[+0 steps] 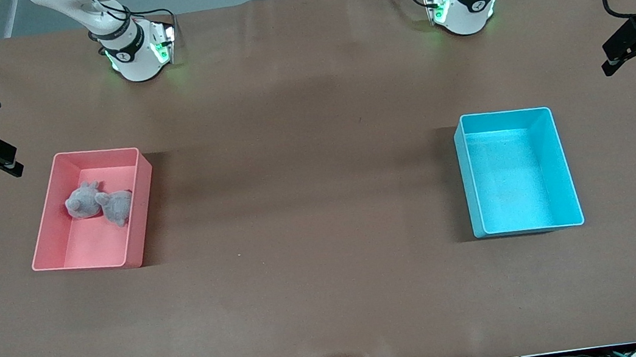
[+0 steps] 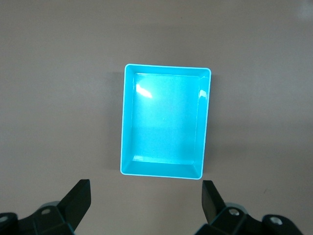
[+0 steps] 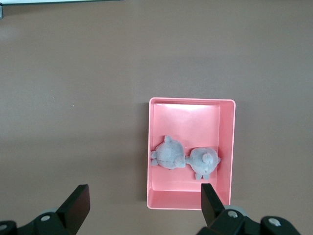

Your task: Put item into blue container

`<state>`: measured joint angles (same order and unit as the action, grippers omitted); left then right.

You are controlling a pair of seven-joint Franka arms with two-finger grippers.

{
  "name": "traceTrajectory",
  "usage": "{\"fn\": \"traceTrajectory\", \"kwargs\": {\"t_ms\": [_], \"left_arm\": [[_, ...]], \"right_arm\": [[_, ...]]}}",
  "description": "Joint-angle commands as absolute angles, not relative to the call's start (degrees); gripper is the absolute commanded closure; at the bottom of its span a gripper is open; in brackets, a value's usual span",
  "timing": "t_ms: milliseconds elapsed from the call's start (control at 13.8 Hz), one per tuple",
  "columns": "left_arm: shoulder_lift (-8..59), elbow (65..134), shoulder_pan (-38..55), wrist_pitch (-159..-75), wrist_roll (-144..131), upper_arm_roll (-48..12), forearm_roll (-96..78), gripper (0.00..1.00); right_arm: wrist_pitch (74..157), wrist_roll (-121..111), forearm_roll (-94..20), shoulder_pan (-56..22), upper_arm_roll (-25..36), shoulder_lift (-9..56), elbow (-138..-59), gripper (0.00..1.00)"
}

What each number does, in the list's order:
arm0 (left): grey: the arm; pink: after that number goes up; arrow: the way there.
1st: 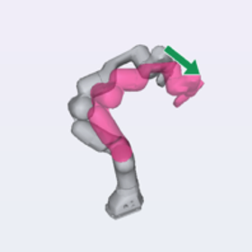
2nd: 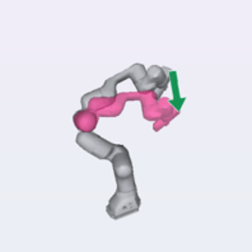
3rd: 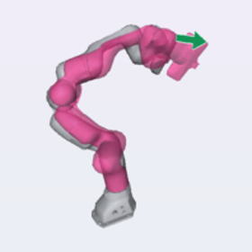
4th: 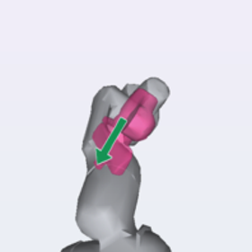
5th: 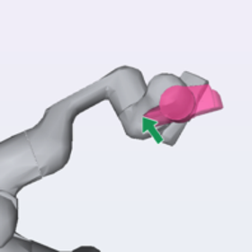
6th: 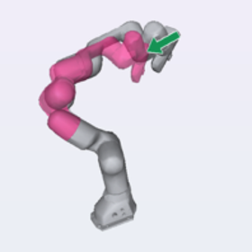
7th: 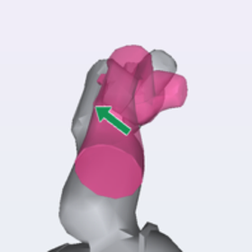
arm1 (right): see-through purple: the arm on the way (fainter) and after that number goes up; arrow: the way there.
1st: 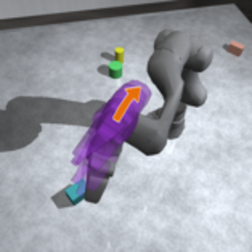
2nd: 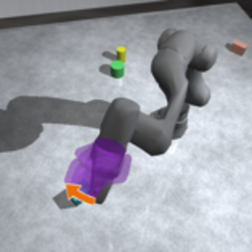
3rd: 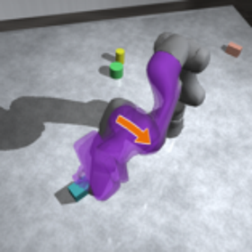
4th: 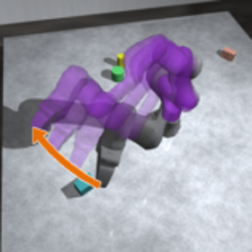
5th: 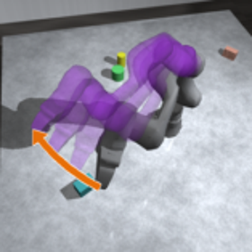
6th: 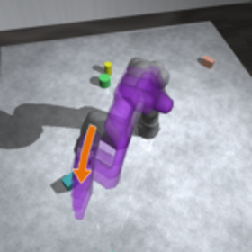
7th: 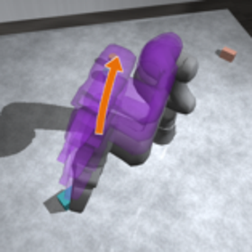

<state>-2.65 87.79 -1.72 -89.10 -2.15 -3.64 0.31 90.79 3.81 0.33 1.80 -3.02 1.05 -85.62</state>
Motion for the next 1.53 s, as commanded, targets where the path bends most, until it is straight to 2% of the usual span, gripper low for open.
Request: {"fn": "traceTrajectory", "kwargs": {"t_ms": [0, 508, 799, 1307, 1453], "left_arm": [[-2.37, 86.66, -2.11, -88.07, -1.14, -3.6, -0.26, 0.0], [-2.29, 86.57, -2.29, -87.98, -1.06, -3.52, -0.44, 0.0], [-2.11, 86.57, -2.29, -88.07, -0.97, -3.52, -0.35, 0.0], [-1.67, 86.57, -2.29, -88.07, -0.88, -3.51, -0.35, 0.0], [-1.67, 86.57, -2.29, -88.07, -0.79, -3.51, -0.35, 0.0]], "right_arm": [[90.7, 3.25, 0.7, 2.63, -3.25, 1.05, -86.22, 0.0], [90.79, 3.25, 0.7, 3.08, -3.16, 1.4, -88.33, 0.0], [93.76, 3.25, 0.79, 4.39, -3.16, 2.9, -94.98, 0.0], [120.02, -5.36, 0.0, 9.49, -3.25, 4.65, -120.73, 0.0], [126.71, -5.36, -0.09, 9.4, -3.34, 6.75, -125.05, 0.0]]}}
